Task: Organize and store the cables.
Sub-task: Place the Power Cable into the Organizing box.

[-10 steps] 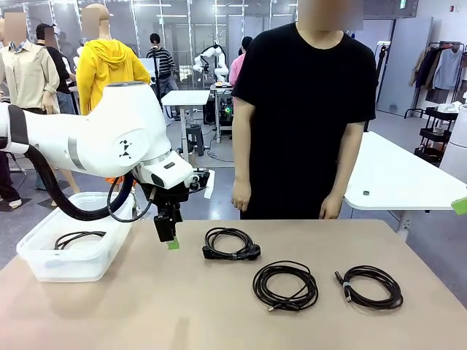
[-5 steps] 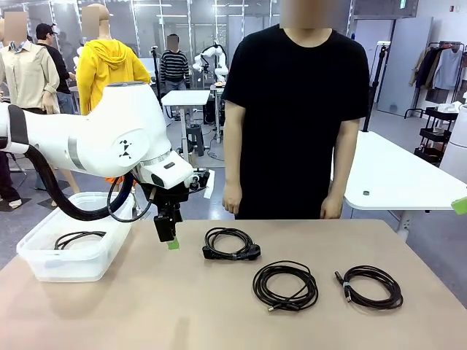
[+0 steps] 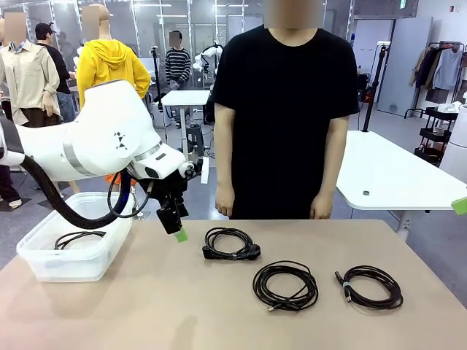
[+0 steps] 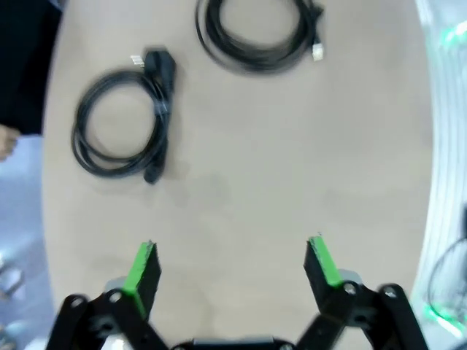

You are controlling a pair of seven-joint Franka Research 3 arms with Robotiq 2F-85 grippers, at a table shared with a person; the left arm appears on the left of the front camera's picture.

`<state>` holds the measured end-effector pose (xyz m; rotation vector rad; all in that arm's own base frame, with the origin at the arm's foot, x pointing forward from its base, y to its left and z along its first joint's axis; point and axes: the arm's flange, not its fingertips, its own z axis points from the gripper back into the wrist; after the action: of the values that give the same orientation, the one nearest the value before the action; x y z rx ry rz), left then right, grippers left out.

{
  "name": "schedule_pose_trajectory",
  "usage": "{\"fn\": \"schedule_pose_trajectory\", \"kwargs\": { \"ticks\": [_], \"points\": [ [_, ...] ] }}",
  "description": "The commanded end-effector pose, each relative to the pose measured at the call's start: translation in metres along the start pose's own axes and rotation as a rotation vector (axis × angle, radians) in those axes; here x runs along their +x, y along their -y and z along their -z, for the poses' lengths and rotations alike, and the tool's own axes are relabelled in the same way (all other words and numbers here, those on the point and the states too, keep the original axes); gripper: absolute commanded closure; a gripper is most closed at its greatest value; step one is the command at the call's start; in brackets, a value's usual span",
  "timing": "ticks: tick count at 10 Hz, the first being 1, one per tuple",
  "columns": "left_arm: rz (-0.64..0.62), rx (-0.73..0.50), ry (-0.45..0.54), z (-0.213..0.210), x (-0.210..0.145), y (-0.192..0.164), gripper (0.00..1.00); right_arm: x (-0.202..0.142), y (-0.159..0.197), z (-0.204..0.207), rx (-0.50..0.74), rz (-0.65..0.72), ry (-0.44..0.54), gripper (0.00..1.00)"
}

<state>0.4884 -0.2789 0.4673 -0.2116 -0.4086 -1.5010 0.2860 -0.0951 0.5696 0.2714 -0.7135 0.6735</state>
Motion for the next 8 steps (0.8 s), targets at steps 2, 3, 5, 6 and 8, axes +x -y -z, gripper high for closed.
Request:
{"fn": "schedule_pose_trajectory", "kwargs": {
  "ticks": [2,3,5,6,8],
  "points": [
    [-0.008,-0.034,0.048,0.031,0.002,-0.039,0.00,0.002,0.000,0.001,-0.008,0.023,0.006,0.00],
    [-0.013,-0.037,0.056,0.039,0.006,-0.050,0.00,0.002,0.000,0.001,-0.008,0.023,0.006,0.00],
    [-0.041,-0.028,0.104,0.062,0.007,-0.069,0.00,0.002,0.000,0.001,-0.008,0.023,0.006,0.00],
    [-0.053,-0.067,0.079,0.083,0.010,-0.074,0.00,0.002,0.000,0.001,-0.008,0.023,0.006,0.00],
    [-0.055,-0.095,0.041,0.111,0.021,-0.080,0.00,0.002,0.000,0.001,-0.008,0.023,0.006,0.00]
  ]
}}
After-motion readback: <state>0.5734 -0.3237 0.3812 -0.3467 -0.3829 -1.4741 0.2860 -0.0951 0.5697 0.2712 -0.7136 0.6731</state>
